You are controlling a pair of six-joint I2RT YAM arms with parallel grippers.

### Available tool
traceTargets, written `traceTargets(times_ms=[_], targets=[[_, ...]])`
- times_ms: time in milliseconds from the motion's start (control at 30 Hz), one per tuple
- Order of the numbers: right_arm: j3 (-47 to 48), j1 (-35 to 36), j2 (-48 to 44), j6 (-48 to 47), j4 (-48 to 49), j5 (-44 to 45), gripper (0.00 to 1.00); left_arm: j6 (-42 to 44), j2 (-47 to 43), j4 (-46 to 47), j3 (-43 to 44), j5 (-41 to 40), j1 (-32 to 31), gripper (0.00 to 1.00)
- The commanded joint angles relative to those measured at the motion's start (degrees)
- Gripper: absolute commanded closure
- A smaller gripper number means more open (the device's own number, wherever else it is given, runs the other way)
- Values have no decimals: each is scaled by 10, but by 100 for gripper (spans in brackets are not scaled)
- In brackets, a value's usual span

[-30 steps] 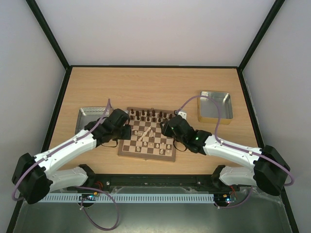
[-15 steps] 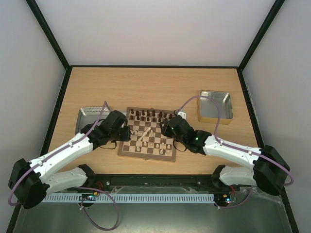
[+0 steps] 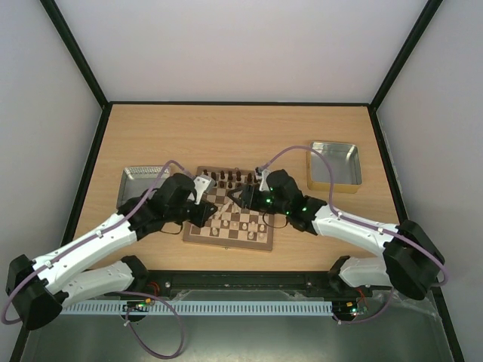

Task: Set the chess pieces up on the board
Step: Pick up the chess piece from the chessboard.

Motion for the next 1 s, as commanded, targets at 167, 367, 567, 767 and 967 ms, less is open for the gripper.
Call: traceTargets(times_ms=[167,367,567,767,967], targets=[[1,-23,-42,9,66,-92,40,153,23,1,83,54,-17,94],[-10,-23,-56,36,81,-80,39,222,41,-28,109,83,-21,93],[-21,-23,-57,64,92,-93,39,292,55,-52,127,138,-32,94],[-22,-23,-27,115,104,-170,40,336,80,-91,160,130,-46,95],[-26,-23,-9,139,123,-228,41,352,84,-101,162,142,-53,96]])
